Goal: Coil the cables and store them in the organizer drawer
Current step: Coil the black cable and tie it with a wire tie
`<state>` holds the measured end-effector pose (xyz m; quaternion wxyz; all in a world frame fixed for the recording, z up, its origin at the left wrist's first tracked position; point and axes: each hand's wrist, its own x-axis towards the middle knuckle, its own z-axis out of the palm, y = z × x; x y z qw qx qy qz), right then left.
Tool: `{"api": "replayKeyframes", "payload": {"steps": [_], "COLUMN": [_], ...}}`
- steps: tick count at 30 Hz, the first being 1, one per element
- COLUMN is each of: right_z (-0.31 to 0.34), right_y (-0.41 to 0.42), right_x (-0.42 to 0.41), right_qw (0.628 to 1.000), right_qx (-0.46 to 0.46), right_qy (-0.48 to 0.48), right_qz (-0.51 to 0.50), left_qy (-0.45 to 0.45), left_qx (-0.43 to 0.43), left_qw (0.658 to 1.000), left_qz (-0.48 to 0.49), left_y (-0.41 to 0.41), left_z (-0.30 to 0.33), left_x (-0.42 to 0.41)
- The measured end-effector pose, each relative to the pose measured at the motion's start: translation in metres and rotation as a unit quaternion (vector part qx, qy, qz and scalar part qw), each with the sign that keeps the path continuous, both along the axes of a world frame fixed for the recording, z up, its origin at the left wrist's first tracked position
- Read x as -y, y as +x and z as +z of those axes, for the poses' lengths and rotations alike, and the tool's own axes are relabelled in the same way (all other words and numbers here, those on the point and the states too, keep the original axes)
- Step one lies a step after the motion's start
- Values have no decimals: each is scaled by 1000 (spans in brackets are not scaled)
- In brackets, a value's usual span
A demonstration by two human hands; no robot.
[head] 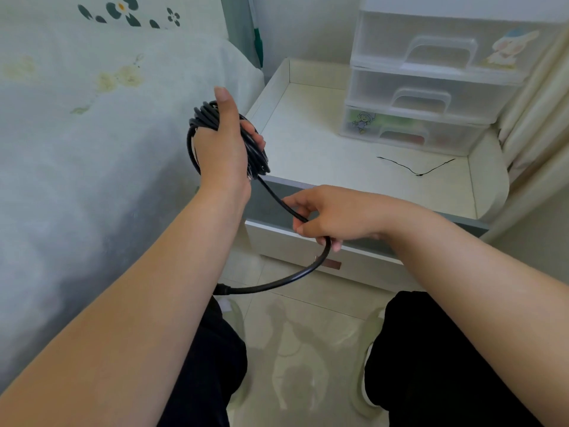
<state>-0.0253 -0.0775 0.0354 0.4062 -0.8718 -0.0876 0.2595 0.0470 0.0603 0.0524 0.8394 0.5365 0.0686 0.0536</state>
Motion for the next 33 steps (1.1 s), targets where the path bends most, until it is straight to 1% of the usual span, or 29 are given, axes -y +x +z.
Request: {"api": "replayKeyframes", "payload": {"steps": [5,7,11,13,16,20,22,24,25,27,29,30,33], "right_z": [5,8,12,13,16,15,14,13,12,10,8,6,2], "right_y": [1,-1,-4,-6,-8,-4,-3,-2,-2,-1,1,3,7], "right_x": [8,12,17,19,24,34,37,39,40,38,33,30,22], "right_qw": [996,995,994,991,986,973,963,955,954,954,950,947,942], "right_qx": [-70,-81,-78,-85,-110,-134,-143,-140,-133,-119,-97,-85,-68], "right_qy": [57,52,-2,5,59,147,186,212,222,251,289,305,329], "right_qz": [-17,2,77,100,114,117,132,154,153,109,63,48,18], "left_qy": [105,107,70,64,59,39,45,66,74,100,187,212,211], "left_qx": [25,16,-56,-74,-102,-165,-191,-200,-203,-199,-183,-175,-157], "left_qw": [994,993,994,992,987,977,970,964,960,949,926,917,910], "left_qz": [-33,-52,-64,-78,-107,-129,-144,-163,-178,-222,-273,-290,-320], "left_y": [0,-2,-7,-9,-10,-5,-4,-7,-9,-15,-21,-26,-38], "left_z": [-13,-14,-18,-23,-26,-35,-37,-39,-39,-37,-39,-39,-38], "left_x": [1,2,5,7,9,7,7,10,11,15,20,24,32]}}
